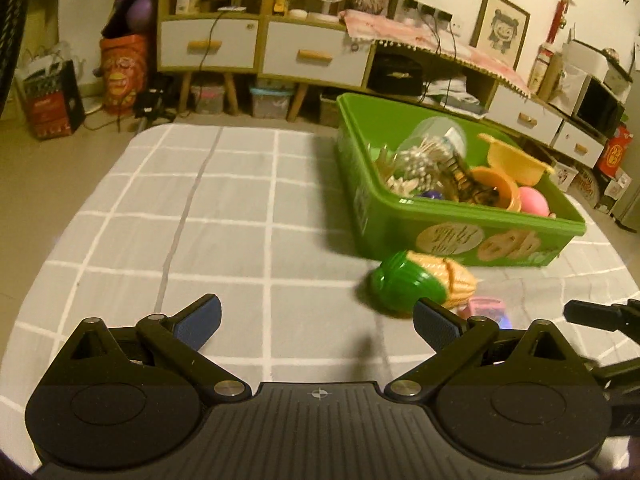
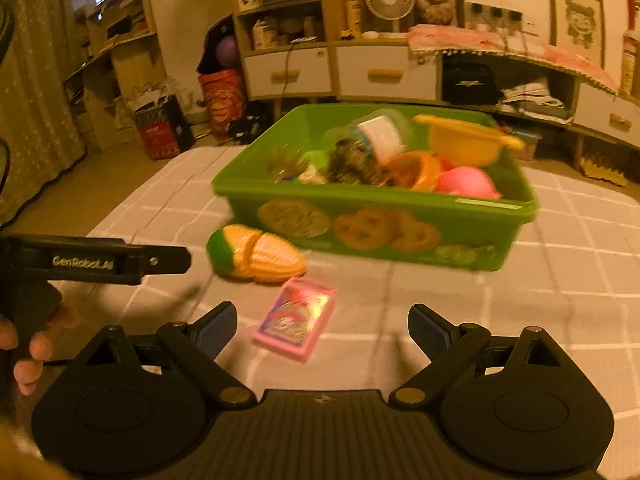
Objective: Organize rigid objects
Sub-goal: 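Withdraw both tools from the bin back over the remaining toys, then grasp the green-and-yellow toy corn with the left tool while the right tool grasps the pink card box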
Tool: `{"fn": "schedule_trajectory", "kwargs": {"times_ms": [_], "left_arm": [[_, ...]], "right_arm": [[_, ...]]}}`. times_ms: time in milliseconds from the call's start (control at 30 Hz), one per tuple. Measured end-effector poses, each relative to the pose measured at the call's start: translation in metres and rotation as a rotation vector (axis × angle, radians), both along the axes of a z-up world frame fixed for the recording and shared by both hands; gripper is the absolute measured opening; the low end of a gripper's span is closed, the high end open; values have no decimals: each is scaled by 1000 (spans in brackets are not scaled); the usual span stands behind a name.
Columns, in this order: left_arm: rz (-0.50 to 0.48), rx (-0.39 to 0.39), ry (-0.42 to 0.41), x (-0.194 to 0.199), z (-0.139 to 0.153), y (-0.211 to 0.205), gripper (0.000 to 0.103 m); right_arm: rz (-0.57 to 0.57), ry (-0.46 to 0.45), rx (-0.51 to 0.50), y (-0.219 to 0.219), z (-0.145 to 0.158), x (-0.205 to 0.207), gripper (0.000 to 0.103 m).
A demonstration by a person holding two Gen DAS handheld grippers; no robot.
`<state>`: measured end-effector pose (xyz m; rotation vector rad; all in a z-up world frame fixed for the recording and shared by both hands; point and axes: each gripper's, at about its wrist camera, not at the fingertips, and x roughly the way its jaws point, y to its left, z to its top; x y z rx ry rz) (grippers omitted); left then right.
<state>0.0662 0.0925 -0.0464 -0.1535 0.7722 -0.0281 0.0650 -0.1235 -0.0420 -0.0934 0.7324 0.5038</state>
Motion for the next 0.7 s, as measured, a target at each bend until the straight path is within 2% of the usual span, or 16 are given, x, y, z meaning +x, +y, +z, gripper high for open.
{"fn": "schedule_trajectory", "kwargs": {"times_ms": [100, 200, 267, 300, 367, 600, 700], "left_arm": [[-11, 20, 0, -2, -2, 0, 101], [-25, 38, -7, -3, -3, -1, 101], [-33, 43, -11, -1, -4, -4, 101], [-38, 43, -12, 0, -5, -5, 101], [-47, 42, -13, 2, -6, -8, 101], [-80, 28, -38, 6, -6, -28, 101], [-101, 23, -48, 6, -7, -40, 101]], "right_arm": [[31, -4, -23, 13, -9, -2, 67], [42, -9, -50, 22, -16, -2, 54], [38, 1, -69, 25, -22, -1, 38], [35, -12, -76, 26, -23, -2, 35], [42, -40, -95, 27, -24, -5, 18], [2, -41, -71, 8, -20, -3, 15], [-33, -40, -91, -1, -19, -3, 15]]}}
